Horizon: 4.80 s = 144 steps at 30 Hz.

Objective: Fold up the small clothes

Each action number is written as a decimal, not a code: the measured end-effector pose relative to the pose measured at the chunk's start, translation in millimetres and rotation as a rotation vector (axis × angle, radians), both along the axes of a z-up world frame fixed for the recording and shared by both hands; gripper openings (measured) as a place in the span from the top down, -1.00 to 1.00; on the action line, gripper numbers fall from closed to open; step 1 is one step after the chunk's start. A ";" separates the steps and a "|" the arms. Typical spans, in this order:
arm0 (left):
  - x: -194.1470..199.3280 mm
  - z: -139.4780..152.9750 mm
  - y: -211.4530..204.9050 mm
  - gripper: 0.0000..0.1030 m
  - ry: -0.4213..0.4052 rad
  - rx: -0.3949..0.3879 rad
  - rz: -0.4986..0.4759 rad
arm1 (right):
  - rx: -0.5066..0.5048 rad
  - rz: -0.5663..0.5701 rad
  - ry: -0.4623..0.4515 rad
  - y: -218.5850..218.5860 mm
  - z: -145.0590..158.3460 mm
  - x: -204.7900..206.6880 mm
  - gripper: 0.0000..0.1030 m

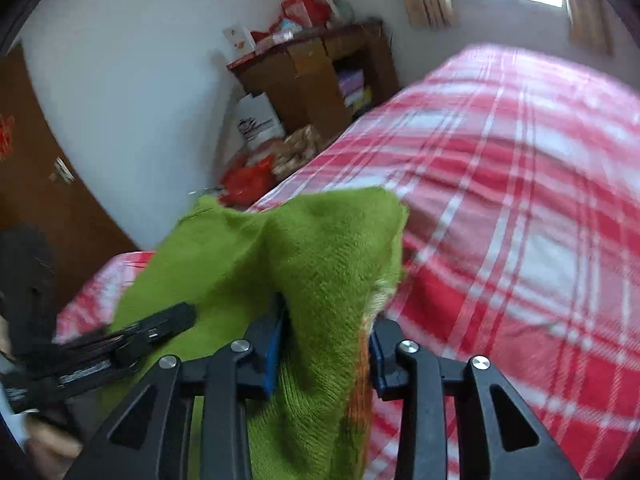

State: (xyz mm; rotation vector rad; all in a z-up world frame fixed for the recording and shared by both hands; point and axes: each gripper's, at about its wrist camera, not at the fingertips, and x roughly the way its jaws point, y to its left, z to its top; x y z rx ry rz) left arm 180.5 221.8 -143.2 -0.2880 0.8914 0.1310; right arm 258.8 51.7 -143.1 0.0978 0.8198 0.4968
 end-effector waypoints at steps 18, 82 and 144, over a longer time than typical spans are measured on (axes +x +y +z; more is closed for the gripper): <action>-43.2 21.4 -20.5 -0.81 -0.048 0.231 -0.005 | -0.106 -0.091 -0.257 -23.5 40.4 -145.4 0.72; -335.3 163.0 -80.1 -1.00 -0.524 0.344 -0.076 | -0.062 -0.410 -0.608 -58.9 180.2 -430.4 -0.55; -329.0 154.1 -85.3 -1.00 -0.473 0.350 -0.085 | -0.035 -0.436 -0.528 -73.8 169.7 -422.1 -0.56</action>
